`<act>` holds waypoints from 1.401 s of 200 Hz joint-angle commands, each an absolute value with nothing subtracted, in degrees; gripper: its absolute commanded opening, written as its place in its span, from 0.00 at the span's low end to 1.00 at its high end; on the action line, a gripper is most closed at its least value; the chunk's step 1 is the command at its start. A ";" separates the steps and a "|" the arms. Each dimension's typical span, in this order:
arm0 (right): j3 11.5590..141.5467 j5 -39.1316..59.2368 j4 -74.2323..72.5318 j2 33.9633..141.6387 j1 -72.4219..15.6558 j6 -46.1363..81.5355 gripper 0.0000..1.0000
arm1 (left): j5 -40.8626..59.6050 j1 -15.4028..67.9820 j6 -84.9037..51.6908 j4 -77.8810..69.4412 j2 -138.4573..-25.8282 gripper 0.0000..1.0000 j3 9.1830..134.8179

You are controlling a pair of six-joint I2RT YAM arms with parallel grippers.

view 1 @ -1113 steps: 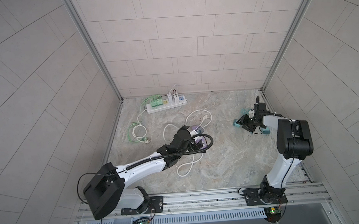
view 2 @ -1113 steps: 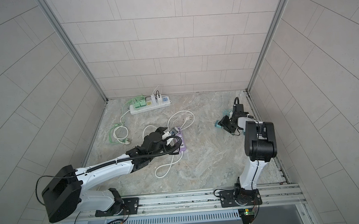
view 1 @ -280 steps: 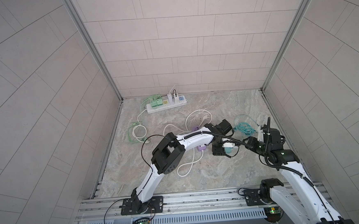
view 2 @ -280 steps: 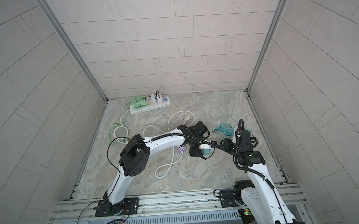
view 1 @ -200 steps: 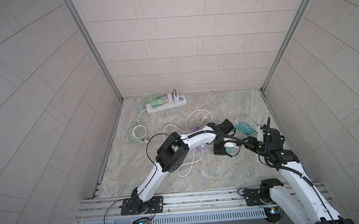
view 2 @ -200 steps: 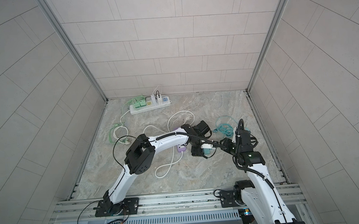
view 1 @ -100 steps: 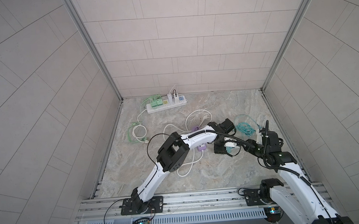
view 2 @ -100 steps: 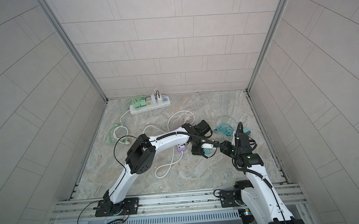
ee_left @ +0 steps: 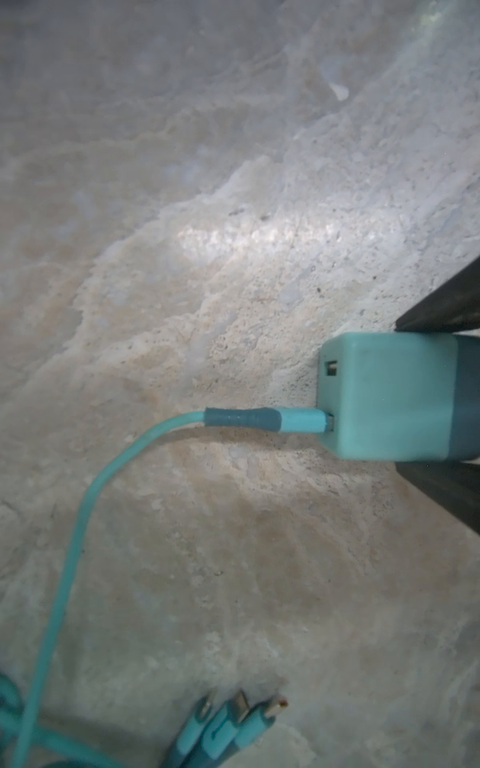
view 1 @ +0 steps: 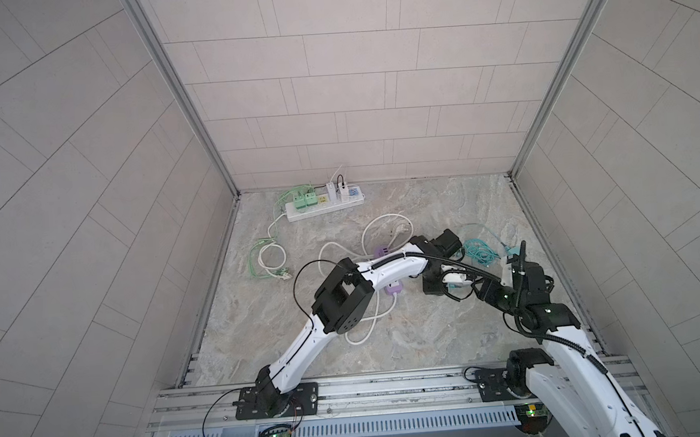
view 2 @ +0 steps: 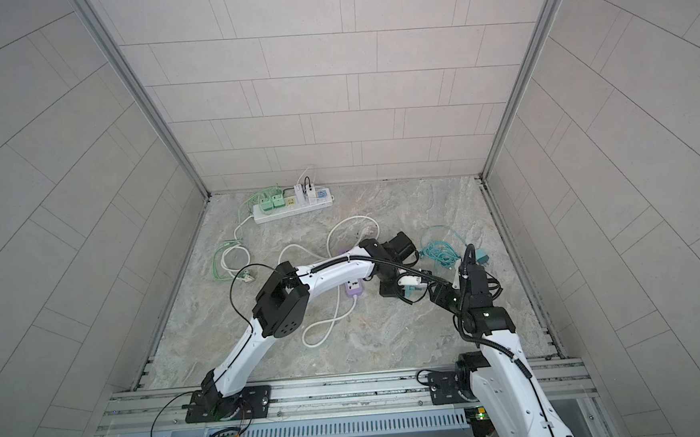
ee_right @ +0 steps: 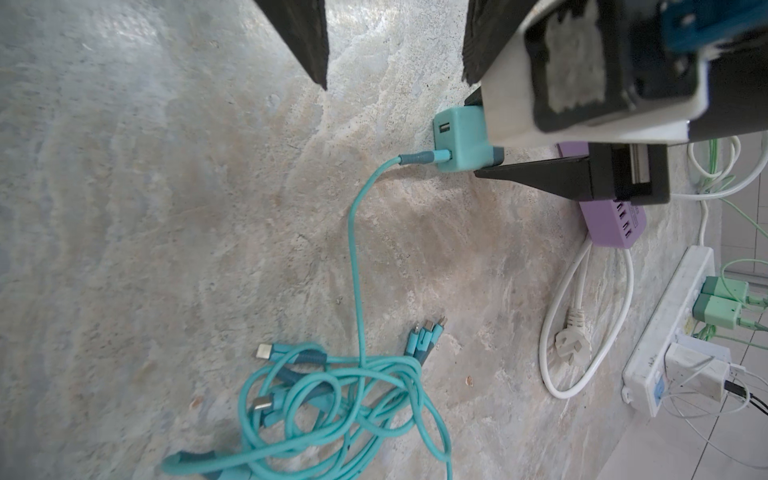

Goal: Insert the plug
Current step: 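Grasp the teal charger held by the right gripper with the left gripper, then regrasp the teal charger prongs-down with the right gripper and move it over the purple strip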

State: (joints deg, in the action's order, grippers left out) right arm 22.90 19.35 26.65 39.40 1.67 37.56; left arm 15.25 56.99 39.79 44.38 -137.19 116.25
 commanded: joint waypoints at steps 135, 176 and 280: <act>18.76 36.30 8.63 46.92 -1.56 44.89 0.47 | 16.70 55.79 15.74 -1.37 -112.77 0.32 78.14; 20.41 38.17 4.57 50.43 -3.86 45.93 0.47 | 17.73 55.83 12.19 -6.26 -109.46 0.32 73.97; 24.28 39.45 2.28 51.96 -5.78 46.08 0.48 | 18.90 55.81 12.26 -8.74 -106.30 0.30 69.88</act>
State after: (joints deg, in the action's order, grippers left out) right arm 22.63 38.98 3.81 51.00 -5.21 45.82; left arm 17.15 55.53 12.29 -6.17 -109.84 71.31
